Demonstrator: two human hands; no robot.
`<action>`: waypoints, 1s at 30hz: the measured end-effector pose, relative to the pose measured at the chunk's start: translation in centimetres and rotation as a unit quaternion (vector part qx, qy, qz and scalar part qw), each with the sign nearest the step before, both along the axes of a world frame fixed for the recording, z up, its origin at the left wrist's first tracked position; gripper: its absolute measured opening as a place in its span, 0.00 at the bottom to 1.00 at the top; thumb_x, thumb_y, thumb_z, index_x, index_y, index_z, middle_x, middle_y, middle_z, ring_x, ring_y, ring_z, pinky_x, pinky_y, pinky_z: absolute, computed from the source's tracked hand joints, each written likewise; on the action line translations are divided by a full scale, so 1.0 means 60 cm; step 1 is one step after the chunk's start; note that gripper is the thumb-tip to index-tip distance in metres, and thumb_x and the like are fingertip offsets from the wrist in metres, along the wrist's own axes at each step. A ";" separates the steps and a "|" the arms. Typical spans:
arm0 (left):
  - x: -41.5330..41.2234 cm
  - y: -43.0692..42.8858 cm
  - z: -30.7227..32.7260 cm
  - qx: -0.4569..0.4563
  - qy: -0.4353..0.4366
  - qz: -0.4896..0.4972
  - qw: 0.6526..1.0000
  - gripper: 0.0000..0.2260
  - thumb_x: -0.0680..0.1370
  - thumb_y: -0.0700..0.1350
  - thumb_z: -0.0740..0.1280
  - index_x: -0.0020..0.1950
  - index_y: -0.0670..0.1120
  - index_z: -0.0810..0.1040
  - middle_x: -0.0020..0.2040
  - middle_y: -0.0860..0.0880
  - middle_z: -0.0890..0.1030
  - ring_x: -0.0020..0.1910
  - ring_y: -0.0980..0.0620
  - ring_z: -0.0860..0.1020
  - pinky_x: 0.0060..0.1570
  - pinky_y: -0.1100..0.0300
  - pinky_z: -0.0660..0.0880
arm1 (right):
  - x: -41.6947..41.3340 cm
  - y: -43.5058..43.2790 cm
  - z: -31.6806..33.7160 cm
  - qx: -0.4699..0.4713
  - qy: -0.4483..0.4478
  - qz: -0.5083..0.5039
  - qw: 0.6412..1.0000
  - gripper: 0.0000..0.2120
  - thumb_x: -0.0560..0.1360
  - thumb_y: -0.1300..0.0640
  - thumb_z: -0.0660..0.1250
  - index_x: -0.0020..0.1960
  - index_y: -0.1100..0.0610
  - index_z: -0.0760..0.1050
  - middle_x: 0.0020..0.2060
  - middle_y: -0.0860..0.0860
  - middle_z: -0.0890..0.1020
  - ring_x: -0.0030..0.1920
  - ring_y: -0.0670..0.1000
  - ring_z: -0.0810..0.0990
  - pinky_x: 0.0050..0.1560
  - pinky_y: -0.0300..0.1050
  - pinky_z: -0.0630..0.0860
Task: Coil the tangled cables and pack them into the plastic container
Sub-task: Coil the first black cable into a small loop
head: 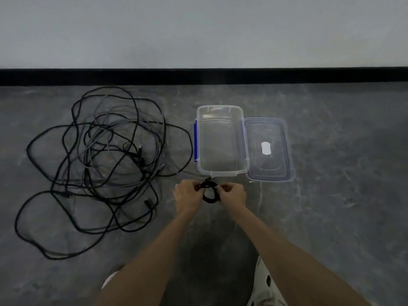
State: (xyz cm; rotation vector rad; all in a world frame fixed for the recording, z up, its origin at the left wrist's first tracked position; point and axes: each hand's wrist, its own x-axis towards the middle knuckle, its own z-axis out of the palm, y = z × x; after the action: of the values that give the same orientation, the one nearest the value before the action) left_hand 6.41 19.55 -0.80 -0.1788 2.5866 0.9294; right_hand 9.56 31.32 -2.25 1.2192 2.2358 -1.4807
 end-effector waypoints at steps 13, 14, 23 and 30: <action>0.027 0.005 -0.129 0.072 -0.022 0.027 0.997 0.12 0.74 0.37 0.71 0.57 0.40 0.80 0.56 0.42 0.78 0.55 0.44 0.75 0.48 0.70 0.58 | 0.014 -0.010 -0.109 0.109 0.093 0.078 0.987 0.03 0.74 0.65 0.68 0.46 0.61 0.80 0.41 0.53 0.83 0.41 0.47 0.78 0.45 0.35 0.73; 0.028 0.006 -0.134 0.071 -0.016 0.029 0.997 0.12 0.73 0.37 0.71 0.56 0.39 0.80 0.55 0.41 0.77 0.54 0.44 0.75 0.48 0.71 0.58 | 0.014 -0.010 -0.114 0.120 0.099 0.088 0.984 0.03 0.74 0.65 0.68 0.46 0.61 0.81 0.41 0.54 0.83 0.41 0.47 0.78 0.46 0.35 0.72; 0.033 0.004 -0.155 0.096 0.045 -0.026 0.994 0.12 0.71 0.33 0.71 0.54 0.41 0.80 0.53 0.44 0.78 0.52 0.46 0.76 0.53 0.60 0.71 | 0.032 0.019 -0.132 0.198 0.116 0.290 0.929 0.14 0.76 0.60 0.67 0.60 0.63 0.78 0.55 0.58 0.79 0.57 0.57 0.75 0.59 0.45 0.72; 0.028 0.008 -0.166 0.103 0.048 -0.033 0.993 0.12 0.71 0.33 0.72 0.54 0.40 0.81 0.52 0.43 0.79 0.50 0.45 0.78 0.52 0.63 0.72 | 0.053 0.021 -0.137 0.171 0.114 0.375 0.904 0.28 0.75 0.56 0.70 0.72 0.62 0.68 0.66 0.58 0.73 0.67 0.57 0.68 0.67 0.47 0.68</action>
State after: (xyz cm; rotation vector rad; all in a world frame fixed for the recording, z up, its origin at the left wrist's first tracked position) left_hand 8.10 20.01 -10.76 0.0071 2.5444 1.1982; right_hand 12.73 32.60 -10.45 0.1423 2.7300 -0.9734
